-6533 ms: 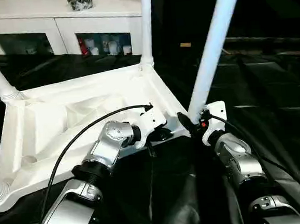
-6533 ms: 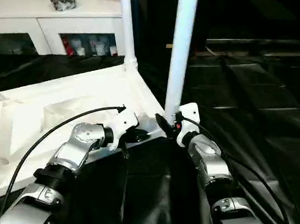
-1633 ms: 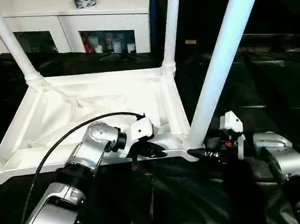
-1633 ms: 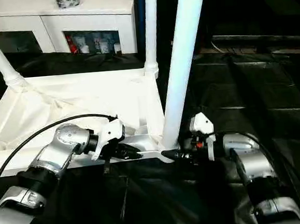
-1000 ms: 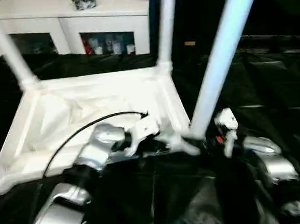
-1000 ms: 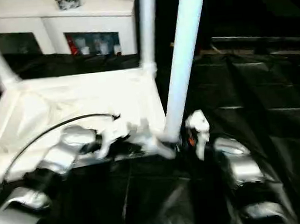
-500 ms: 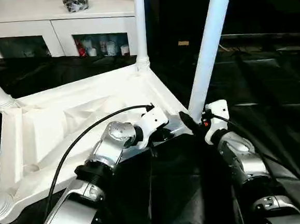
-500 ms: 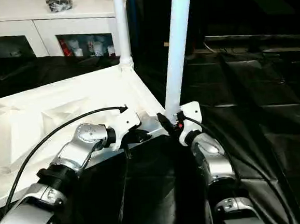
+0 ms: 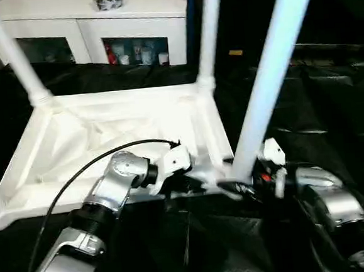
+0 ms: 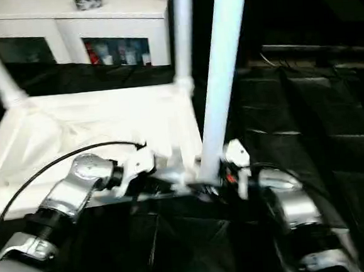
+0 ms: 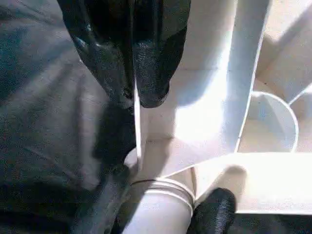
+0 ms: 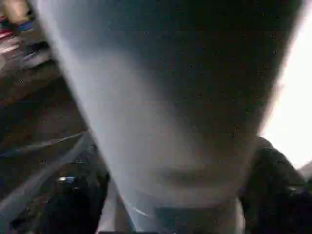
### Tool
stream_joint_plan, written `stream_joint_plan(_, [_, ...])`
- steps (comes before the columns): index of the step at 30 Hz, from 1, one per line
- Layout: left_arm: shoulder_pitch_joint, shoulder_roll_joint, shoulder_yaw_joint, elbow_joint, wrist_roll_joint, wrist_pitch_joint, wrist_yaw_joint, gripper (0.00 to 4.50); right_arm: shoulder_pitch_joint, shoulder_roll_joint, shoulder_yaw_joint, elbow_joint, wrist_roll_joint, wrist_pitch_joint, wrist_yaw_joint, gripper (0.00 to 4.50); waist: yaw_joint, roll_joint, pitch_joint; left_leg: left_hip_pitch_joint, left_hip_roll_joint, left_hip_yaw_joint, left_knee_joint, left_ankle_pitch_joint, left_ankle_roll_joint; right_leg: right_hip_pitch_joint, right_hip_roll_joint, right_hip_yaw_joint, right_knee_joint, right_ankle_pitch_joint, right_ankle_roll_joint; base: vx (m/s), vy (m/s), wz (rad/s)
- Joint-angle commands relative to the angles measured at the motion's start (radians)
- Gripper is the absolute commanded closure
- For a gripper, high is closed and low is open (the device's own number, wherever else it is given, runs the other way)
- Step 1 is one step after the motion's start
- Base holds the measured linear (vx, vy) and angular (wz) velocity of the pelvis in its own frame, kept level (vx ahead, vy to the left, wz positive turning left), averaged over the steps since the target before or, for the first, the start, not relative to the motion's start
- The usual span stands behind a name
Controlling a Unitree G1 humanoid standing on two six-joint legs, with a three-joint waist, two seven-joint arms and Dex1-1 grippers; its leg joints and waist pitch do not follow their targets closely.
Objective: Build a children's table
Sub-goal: Rotate leg to tighten
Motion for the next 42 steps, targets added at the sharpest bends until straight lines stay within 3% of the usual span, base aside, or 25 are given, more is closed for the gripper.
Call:
stream_joint_plan(1, [-0.008, -0.015, -0.023, -0.039, -0.039, -0.011, -0.037, 4.5, 0.014, 0.004, 0.065, -0.013, -0.01, 0.028, 0.082, 1.3, 0.0, -0.014, -0.057, 0.007, 0.056, -0.021, -0.061, -0.179, 0.087, 0.036, -0.096, 0.054, -0.075, -0.248, -0.202, 0.0, 0.0, 0.0])
stream_joint_plan(5, [-0.009, -0.003, -0.037, -0.041, -0.042, -0.003, -0.08, 4.5, 0.016, -0.016, 0.08, -0.046, 0.009, 0.059, 0.143, 1.65, 0.006, -0.015, -0.059, 0.005, 0.056, -0.023, -0.06, -0.157, 0.089, 0.039, -0.097, 0.052, -0.07, -0.222, -0.206, 0.0, 0.0, 0.0])
stream_joint_plan(6, [-0.01, -0.002, -0.039, -0.04, -0.044, -0.002, -0.088, 4.5, 0.019, -0.021, 0.09, -0.054, 0.008, 0.062, 0.156, 1.73, 0.009, -0.007, -0.059, 0.005, 0.056, -0.024, -0.06, -0.157, 0.087, 0.038, -0.097, 0.052, -0.07, -0.22, -0.208, 0.0, 0.0, 0.0])
stream_joint_plan(7, [-0.011, -0.002, -0.039, -0.04, -0.045, -0.002, -0.093, 4.5, 0.022, -0.024, 0.097, -0.057, 0.005, 0.063, 0.164, 1.73, 0.009, -0.012, -0.059, 0.005, 0.056, -0.023, -0.06, -0.159, 0.084, 0.039, -0.095, 0.052, -0.071, -0.213, -0.208, 0.0, 0.0, 0.0])
stream_joint_plan(15, [-0.013, -0.003, -0.034, -0.037, -0.042, -0.004, -0.085, 4.5, 0.051, -0.011, 0.121, -0.081, -0.002, 0.072, 0.174, 1.94, 0.018, -0.011, -0.061, 0.007, 0.057, -0.024, -0.06, -0.161, 0.077, 0.039, -0.097, 0.051, -0.069, -0.203, -0.211, 0.0, 0.0, 0.0])
stream_joint_plan(18, [-0.013, -0.021, -0.015, -0.022, -0.036, -0.006, -0.01, 4.5, 0.071, 0.01, 0.105, -0.087, 0.001, 0.089, 0.12, 1.95, 0.019, -0.014, -0.06, 0.007, 0.056, -0.024, -0.061, -0.162, 0.075, 0.039, -0.096, 0.052, -0.07, -0.208, -0.207, 0.0, 0.0, 0.0])
stream_joint_plan(22, [-0.037, -0.065, 0.024, 0.021, -0.014, 0.01, 0.129, 4.5, 0.069, 0.074, 0.05, -0.038, -0.006, 0.085, -0.053, 1.96, 0.014, -0.014, -0.053, 0.01, 0.054, -0.024, -0.064, -0.203, 0.058, 0.036, -0.1, 0.051, -0.084, -0.31, -0.182, 0.0, 0.0, 0.0])
stream_joint_plan(23, [-0.049, -0.084, 0.037, 0.036, -0.009, 0.018, 0.179, 4.5, 0.06, 0.102, 0.034, -0.008, -0.027, 0.069, -0.138, 1.96, 0.007, -0.014, -0.05, 0.017, 0.051, -0.028, -0.067, -0.229, 0.034, 0.029, -0.103, 0.051, -0.093, -0.4, -0.163, 0.0, 0.0, 0.0])
stream_joint_plan(25, [-0.072, -0.118, 0.054, 0.059, 0.0, 0.027, 0.263, 4.5, 0.04, 0.152, 0.008, 0.05, -0.062, 0.045, -0.291, 1.96, 0.002, -0.015, -0.048, 0.021, 0.049, -0.03, -0.071, -0.257, 0.015, 0.025, -0.103, 0.05, -0.104, -0.48, -0.137, -0.028, -0.001, -0.02])
stream_joint_plan(27, [-0.091, -0.148, 0.065, 0.079, 0.009, 0.035, 0.334, 4.5, 0.015, 0.197, -0.017, 0.106, -0.082, 0.03, -0.415, 1.96, -0.013, -0.018, -0.048, 0.016, 0.049, -0.038, -0.076, -0.279, 0.006, 0.031, -0.107, 0.045, -0.109, -0.521, -0.111, -0.054, 0.004, -0.04])
stream_joint_plan(29, [-0.104, -0.17, 0.071, 0.09, 0.016, 0.042, 0.388, 4.5, -0.003, 0.227, -0.036, 0.139, -0.087, 0.031, -0.499, 1.96, -0.021, -0.018, -0.047, 0.016, 0.049, -0.038, -0.075, -0.29, 0.011, 0.027, -0.106, 0.048, -0.11, -0.52, -0.112, 0.0, 0.0, 0.0])
stream_joint_plan(30, [-0.109, -0.184, 0.073, 0.093, 0.02, 0.047, 0.418, 4.5, -0.018, 0.248, -0.052, 0.162, -0.092, 0.034, -0.572, 1.96, -0.026, -0.022, -0.047, 0.016, 0.048, -0.038, -0.076, -0.291, 0.013, 0.026, -0.105, 0.047, -0.111, -0.52, -0.112, 0.0, 0.0, 0.0])
stream_joint_plan(32, [-0.116, -0.215, 0.079, 0.097, 0.029, 0.054, 0.466, 4.5, -0.046, 0.294, -0.074, 0.195, -0.109, 0.034, -0.693, 1.96, -0.035, -0.017, -0.049, 0.018, 0.048, -0.038, -0.076, -0.291, 0.006, 0.023, -0.104, 0.048, -0.108, -0.495, -0.124, 0.0, 0.0, 0.0])
stream_joint_plan(33, [-0.112, -0.23, 0.076, 0.094, 0.032, 0.053, 0.474, 4.5, -0.058, 0.32, -0.08, 0.207, -0.121, 0.012, -0.736, 1.96, -0.04, -0.02, -0.049, 0.013, 0.047, -0.038, -0.077, -0.29, 0.007, 0.025, -0.104, 0.048, -0.106, -0.477, -0.129, 0.0, 0.0, 0.0])
stream_joint_plan(35, [-0.109, -0.233, 0.073, 0.091, 0.034, 0.05, 0.471, 4.5, -0.062, 0.329, -0.083, 0.212, -0.124, -0.002, -0.747, 1.96, -0.038, -0.021, -0.051, 0.01, 0.046, -0.036, -0.075, -0.272, 0.021, 0.027, -0.105, 0.051, -0.104, -0.446, -0.13, 0.0, 0.0, 0.0])
stream_joint_plan(36, [-0.104, -0.235, 0.067, 0.088, 0.037, 0.043, 0.467, 4.5, -0.068, 0.334, -0.083, 0.219, -0.123, -0.014, -0.753, 1.4, -0.036, -0.022, -0.051, 0.011, 0.046, -0.034, -0.073, -0.266, 0.025, 0.026, -0.106, 0.052, -0.104, -0.433, -0.133, 0.0, 0.0, 0.0])
stream_joint_plan(39, [-0.086, -0.23, 0.052, 0.072, 0.036, 0.032, 0.437, 4.5, -0.075, 0.34, -0.096, 0.223, -0.099, -0.022, -0.743, 1.33, -0.035, -0.018, -0.054, 0.007, 0.048, -0.031, -0.072, -0.231, 0.043, 0.029, -0.104, 0.055, -0.092, -0.34, -0.161, 0.0, 0.0, 0.0])
stream_joint_plan(42, [-0.072, -0.212, 0.041, 0.059, 0.027, 0.016, 0.397, 4.5, -0.074, 0.318, -0.083, 0.212, -0.104, -0.032, -0.698, 0.83, -0.033, -0.016, -0.055, 0.007, 0.048, -0.028, -0.07, -0.215, 0.053, 0.033, -0.102, 0.055, -0.085, -0.272, -0.187, 0.0, 0.0, 0.0])
